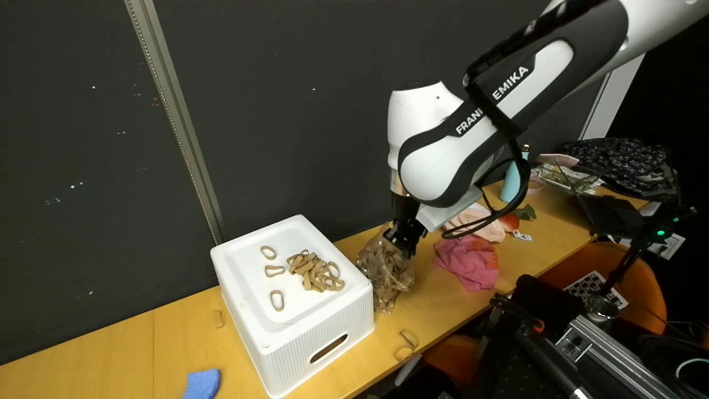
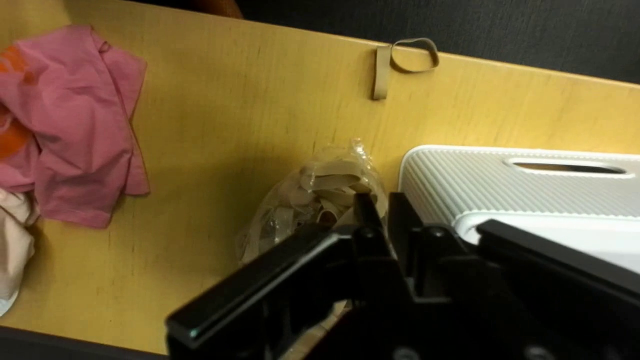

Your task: Pick up rubber bands from the clear rubber band bag and put them on the white basket two times

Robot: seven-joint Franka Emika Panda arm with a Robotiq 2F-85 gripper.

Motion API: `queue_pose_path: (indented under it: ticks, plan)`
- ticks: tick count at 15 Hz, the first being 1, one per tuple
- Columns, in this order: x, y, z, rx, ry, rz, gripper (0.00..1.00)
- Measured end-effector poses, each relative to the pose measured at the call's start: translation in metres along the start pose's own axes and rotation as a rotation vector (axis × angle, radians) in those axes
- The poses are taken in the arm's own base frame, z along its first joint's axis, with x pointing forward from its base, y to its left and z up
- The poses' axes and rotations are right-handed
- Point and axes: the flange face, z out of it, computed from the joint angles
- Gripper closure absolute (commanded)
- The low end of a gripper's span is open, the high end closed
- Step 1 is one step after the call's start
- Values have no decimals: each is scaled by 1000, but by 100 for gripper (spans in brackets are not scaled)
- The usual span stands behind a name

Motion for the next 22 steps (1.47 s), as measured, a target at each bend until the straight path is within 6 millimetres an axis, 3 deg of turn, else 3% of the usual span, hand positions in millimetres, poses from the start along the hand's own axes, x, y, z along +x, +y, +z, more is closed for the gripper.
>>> queue_pose_path:
  ticks: [7,11,17,18,19,22]
  plan:
    - [21,3,43,1,116,-27,100]
    - [41,14,65,-42,169,-52,100]
    - [62,16,99,-65,175,-68,100]
    - [63,16,104,-67,172,-70,74]
    - [64,15,109,-68,169,-71,72]
    - [67,17,116,-73,166,-70,52]
